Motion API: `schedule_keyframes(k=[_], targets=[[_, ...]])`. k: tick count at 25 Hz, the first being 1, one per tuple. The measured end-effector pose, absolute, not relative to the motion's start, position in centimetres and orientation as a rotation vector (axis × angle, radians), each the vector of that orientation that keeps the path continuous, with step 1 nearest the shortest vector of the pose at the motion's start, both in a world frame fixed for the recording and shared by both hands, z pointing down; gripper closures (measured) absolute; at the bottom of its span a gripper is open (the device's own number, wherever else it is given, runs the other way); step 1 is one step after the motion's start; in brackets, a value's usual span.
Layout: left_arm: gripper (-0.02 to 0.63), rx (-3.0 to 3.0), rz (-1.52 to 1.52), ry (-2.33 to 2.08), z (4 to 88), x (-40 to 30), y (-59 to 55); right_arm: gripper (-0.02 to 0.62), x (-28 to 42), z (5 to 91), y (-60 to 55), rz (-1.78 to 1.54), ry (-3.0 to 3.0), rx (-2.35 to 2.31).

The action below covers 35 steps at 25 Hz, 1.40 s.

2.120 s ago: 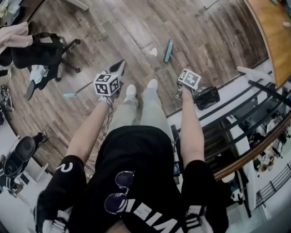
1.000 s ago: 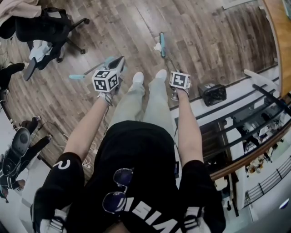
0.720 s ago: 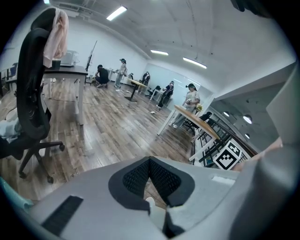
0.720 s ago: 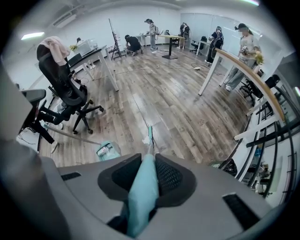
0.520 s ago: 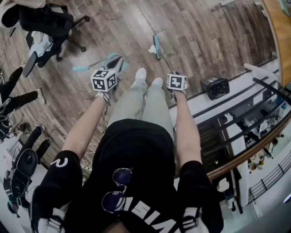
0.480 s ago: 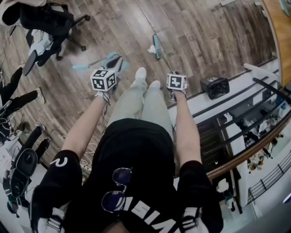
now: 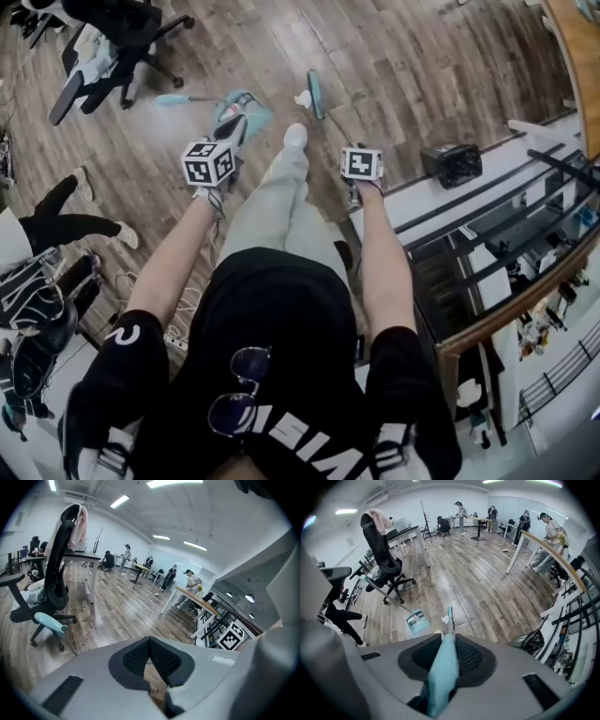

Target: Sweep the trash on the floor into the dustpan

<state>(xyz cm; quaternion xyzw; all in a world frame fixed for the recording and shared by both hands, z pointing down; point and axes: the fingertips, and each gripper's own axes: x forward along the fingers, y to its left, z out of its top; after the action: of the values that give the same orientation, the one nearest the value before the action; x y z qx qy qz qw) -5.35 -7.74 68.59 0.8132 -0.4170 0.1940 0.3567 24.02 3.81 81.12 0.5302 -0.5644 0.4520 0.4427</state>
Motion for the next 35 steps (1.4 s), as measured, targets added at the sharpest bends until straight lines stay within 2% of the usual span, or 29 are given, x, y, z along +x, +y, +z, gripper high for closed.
schedule_keyframes(k=[10, 16, 20, 24, 27, 30, 35], targets=[[0.608, 2.098, 0.515, -1.108, 67.5, -10.2, 1.6, 0.512, 19.6, 80.8, 11.7, 1.055, -1.418, 1.293], [0.608, 2.093, 0.509, -1.131, 66.5, -12.9, 3.9, 0.512, 11.2, 80.8, 16.1, 1.330, -1.604, 1.196], [0.607, 2.110, 0.491, -1.143, 65.3, -14.6, 3.9, 0.512, 14.9, 80.7, 17.8, 1.093, -1.416, 1.274], [0.608, 2.126, 0.506, -1.124, 65.3, -16.8, 3.7, 0.512, 8.0, 80.4, 18.1, 1.331, -1.579, 1.247], [0.607, 2.141, 0.522, -1.095, 65.8, -18.7, 2.9, 0.512, 10.5, 80.2, 19.5, 1.195, -1.373, 1.314], [0.609, 2.159, 0.540, -1.047, 66.6, -20.4, 2.2, 0.512, 6.7, 80.6, 18.9, 1.302, -1.445, 1.358], [0.608, 2.183, 0.578, -0.956, 67.3, -24.0, 0.7, 0.511, 5.4, 80.4, 20.6, 1.234, -1.228, 1.417]])
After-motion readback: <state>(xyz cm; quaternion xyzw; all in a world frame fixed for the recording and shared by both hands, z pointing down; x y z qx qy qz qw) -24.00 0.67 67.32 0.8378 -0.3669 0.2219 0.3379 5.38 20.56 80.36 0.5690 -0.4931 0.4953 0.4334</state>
